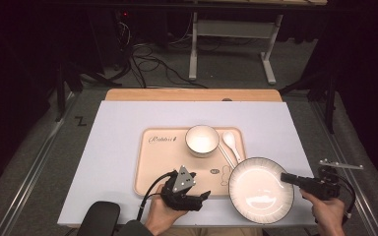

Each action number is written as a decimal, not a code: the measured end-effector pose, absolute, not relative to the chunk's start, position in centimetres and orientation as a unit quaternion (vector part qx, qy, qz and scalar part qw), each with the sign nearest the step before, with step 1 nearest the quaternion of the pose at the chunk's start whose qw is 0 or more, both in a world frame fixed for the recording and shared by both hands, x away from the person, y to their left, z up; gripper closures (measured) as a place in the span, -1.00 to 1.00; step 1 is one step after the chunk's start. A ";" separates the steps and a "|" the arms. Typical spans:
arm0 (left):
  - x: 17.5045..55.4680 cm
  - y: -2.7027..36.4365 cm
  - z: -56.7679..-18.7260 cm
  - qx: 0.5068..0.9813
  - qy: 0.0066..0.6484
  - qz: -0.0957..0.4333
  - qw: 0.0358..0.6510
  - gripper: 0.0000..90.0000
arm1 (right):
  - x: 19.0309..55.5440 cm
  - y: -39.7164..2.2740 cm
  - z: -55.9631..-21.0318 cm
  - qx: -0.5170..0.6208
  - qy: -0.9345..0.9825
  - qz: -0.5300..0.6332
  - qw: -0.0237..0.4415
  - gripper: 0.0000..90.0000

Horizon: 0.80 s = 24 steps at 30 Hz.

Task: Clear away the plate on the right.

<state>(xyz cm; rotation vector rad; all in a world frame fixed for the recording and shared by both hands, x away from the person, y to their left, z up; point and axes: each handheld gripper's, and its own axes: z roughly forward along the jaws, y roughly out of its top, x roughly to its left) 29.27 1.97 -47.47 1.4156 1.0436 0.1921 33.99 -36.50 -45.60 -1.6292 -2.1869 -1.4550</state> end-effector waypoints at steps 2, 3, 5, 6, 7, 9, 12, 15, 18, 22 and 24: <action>29.2 2.2 -47.4 0.617 0.460 0.084 0.633 -0.39 | 34.3 -36.0 -45.6 -0.520 -0.713 -0.471 0.028 0.93; 29.2 2.3 -47.4 0.616 0.461 0.086 0.632 -0.39 | 34.5 -35.7 -45.5 -0.516 -0.715 -0.470 0.030 0.93; 29.1 2.4 -47.4 0.615 0.464 0.088 0.632 -0.39 | 34.8 -35.2 -45.5 -0.509 -0.721 -0.470 0.034 0.93; 29.1 2.5 -47.4 0.614 0.465 0.091 0.631 -0.39 | 35.0 -34.9 -45.5 -0.507 -0.722 -0.469 0.037 0.93; 29.0 2.6 -47.4 0.613 0.466 0.093 0.631 -0.39 | 35.1 -34.6 -45.4 -0.503 -0.726 -0.467 0.038 0.93; 29.0 2.8 -47.3 0.611 0.468 0.094 0.631 -0.39 | 35.5 -34.0 -45.4 -0.497 -0.732 -0.465 0.041 0.93; 28.9 3.0 -47.2 0.607 0.472 0.099 0.632 -0.38 | 35.9 -33.2 -45.4 -0.489 -0.739 -0.461 0.045 0.93; 28.7 3.1 -47.1 0.604 0.475 0.101 0.632 -0.38 | 36.3 -32.4 -45.4 -0.481 -0.747 -0.457 0.049 0.93; 28.6 3.3 -47.1 0.602 0.477 0.103 0.632 -0.38 | 36.6 -31.7 -45.5 -0.471 -0.755 -0.454 0.053 0.93; 28.6 3.3 -47.0 0.600 0.481 0.103 0.631 -0.37 | 37.0 -30.6 -45.4 -0.459 -0.762 -0.453 0.058 0.93; 28.5 3.2 -47.0 0.601 0.481 0.103 0.630 -0.37 | 37.2 -30.1 -45.4 -0.452 -0.767 -0.452 0.059 0.93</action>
